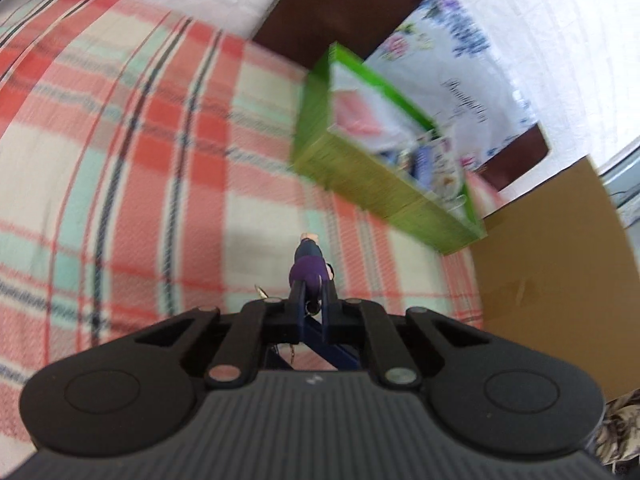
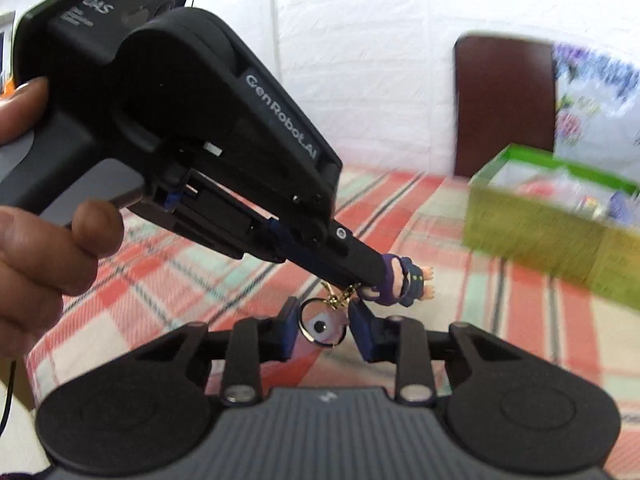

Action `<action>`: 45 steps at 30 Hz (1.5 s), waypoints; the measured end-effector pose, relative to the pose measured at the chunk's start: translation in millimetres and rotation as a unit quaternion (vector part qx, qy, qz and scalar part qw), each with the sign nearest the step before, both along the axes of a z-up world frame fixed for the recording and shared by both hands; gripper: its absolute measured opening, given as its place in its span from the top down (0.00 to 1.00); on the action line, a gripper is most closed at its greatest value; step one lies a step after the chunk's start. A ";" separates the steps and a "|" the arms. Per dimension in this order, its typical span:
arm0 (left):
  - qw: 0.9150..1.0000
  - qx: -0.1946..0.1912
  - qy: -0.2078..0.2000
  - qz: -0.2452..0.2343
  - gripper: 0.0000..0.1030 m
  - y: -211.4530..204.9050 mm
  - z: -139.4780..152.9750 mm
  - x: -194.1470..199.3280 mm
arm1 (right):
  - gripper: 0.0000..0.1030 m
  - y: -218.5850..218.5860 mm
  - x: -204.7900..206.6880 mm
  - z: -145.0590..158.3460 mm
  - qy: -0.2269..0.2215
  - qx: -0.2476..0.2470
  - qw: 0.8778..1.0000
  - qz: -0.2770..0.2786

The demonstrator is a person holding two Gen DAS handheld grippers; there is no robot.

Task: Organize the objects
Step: 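Grasp the purple figure keychain with both grippers and lift it, then drop the keychain into the green box and open both grippers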

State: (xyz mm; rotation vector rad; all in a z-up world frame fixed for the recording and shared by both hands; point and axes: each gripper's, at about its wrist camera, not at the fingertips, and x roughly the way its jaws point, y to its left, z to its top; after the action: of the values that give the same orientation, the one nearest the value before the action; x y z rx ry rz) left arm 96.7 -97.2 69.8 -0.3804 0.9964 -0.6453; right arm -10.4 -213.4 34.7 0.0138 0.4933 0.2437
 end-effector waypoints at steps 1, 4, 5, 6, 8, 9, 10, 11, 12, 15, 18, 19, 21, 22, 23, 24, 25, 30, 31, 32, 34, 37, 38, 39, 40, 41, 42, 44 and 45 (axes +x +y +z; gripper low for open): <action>1.000 -0.003 -0.008 -0.005 0.91 -4.9 8.1 1.5 | 0.73 -2.3 -2.0 4.8 -0.015 -0.006 1.000 -0.007; 0.999 -0.005 -0.042 -0.025 0.91 -28.4 34.5 8.0 | 0.74 -10.9 -4.4 20.5 -0.065 -0.029 0.997 -0.033; 0.998 -0.004 -0.054 -0.034 0.91 -38.2 43.3 11.6 | 0.74 -15.2 -3.4 25.7 -0.081 -0.039 0.995 -0.043; 0.997 -0.004 -0.063 -0.042 0.91 -48.1 51.8 15.9 | 0.81 -20.0 -1.2 31.0 -0.096 -0.049 0.993 -0.053; 0.995 -0.008 -0.080 -0.060 0.91 -70.2 66.6 25.3 | 0.89 -34.7 6.6 40.8 -0.118 -0.064 0.988 -0.079; 0.994 -0.009 -0.090 -0.068 0.91 -81.8 73.6 30.1 | 0.89 -45.5 11.8 45.4 -0.123 -0.061 0.986 -0.093; 0.992 -0.010 -0.102 -0.076 0.91 -94.1 79.8 34.7 | 0.89 -57.3 17.6 50.0 -0.128 -0.055 0.984 -0.108; 0.990 -0.009 -0.114 -0.083 0.91 -106.5 85.1 39.7 | 0.89 -69.6 24.3 54.3 -0.132 -0.051 0.982 -0.122; 0.988 -0.011 -0.122 -0.089 0.91 -118.7 90.2 47.3 | 0.89 -81.4 30.9 58.4 -0.135 -0.048 0.981 -0.134; 0.985 -0.015 -0.141 -0.098 0.91 -151.8 99.0 72.7 | 0.86 -114.6 56.2 66.0 -0.143 -0.052 0.974 -0.171; 0.985 0.023 -0.160 -0.068 0.89 -176.3 89.6 95.8 | 0.74 -145.1 89.5 58.2 -0.120 -0.066 0.971 -0.197; 0.986 0.035 -0.150 -0.061 0.89 -180.2 82.9 102.9 | 0.71 -151.3 99.4 51.2 -0.106 -0.073 0.969 -0.211; 0.991 0.031 -0.119 -0.060 0.89 -179.6 68.3 112.1 | 0.71 -166.2 109.3 36.2 -0.078 -0.069 0.965 -0.239; 0.991 0.033 -0.115 -0.061 0.88 -177.6 61.3 112.6 | 0.71 -173.2 103.8 31.2 -0.074 -0.049 0.965 -0.248; 0.990 0.046 -0.119 -0.059 0.87 -176.2 55.3 111.2 | 0.68 -178.5 97.8 27.0 -0.075 -0.027 0.964 -0.254; 0.989 0.064 -0.123 -0.054 0.85 -175.6 51.3 109.8 | 0.66 -181.4 91.3 22.9 -0.077 -0.011 0.963 -0.260; 0.988 0.079 -0.123 -0.051 0.84 -174.1 46.0 107.0 | 0.65 -180.9 81.1 19.8 -0.081 0.001 0.961 -0.266; 0.982 0.122 -0.136 -0.035 0.68 -159.1 37.2 84.3 | 0.59 -179.5 27.7 10.1 -0.084 0.057 0.952 -0.288; 0.980 0.131 -0.145 -0.031 0.66 -155.1 37.4 76.7 | 0.58 -178.0 19.9 9.3 -0.083 0.062 0.952 -0.288; 0.978 0.140 -0.153 -0.029 0.65 -152.0 37.6 70.5 | 0.57 -176.4 13.5 9.0 -0.080 0.063 0.953 -0.286; 0.974 0.155 -0.161 -0.026 0.62 -144.8 37.2 54.7 | 0.56 -168.6 2.9 10.5 -0.071 0.058 0.957 -0.277; 0.970 0.176 -0.163 -0.023 0.59 -135.5 33.8 32.8 | 0.54 -158.1 -8.2 10.4 -0.054 0.064 0.960 -0.266; 0.969 0.182 -0.164 -0.022 0.58 -132.6 32.1 25.7 | 0.54 -156.3 -10.5 10.8 -0.050 0.069 0.961 -0.265; 0.968 0.187 -0.163 -0.022 0.58 -128.8 30.4 19.2 | 0.54 -153.5 -14.7 11.1 -0.046 0.073 0.961 -0.263; 0.968 0.192 -0.160 -0.022 0.56 -125.0 28.4 12.5 | 0.54 -150.7 -18.1 12.4 -0.045 0.075 0.961 -0.262; 0.968 0.195 -0.157 -0.022 0.54 -120.8 26.6 6.2 | 0.52 -147.2 -21.5 14.3 -0.044 0.075 0.962 -0.258; 0.968 0.195 -0.156 -0.022 0.54 -116.3 25.3 0.4 | 0.51 -143.8 -24.6 15.9 -0.044 0.073 0.964 -0.254; 0.968 0.199 -0.154 -0.018 0.51 -106.7 24.1 -9.3 | 0.52 -140.4 -22.0 18.8 -0.038 0.071 0.966 -0.245; 0.968 0.199 -0.154 -0.016 0.51 -101.5 24.4 -13.3 | 0.54 -140.4 -16.6 20.1 -0.033 0.066 0.968 -0.239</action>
State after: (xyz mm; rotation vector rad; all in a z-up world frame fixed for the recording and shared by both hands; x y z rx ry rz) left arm 83.4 -198.7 94.2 0.0900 0.8096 -0.4976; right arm -27.0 -353.8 54.8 0.2520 0.3927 -0.1954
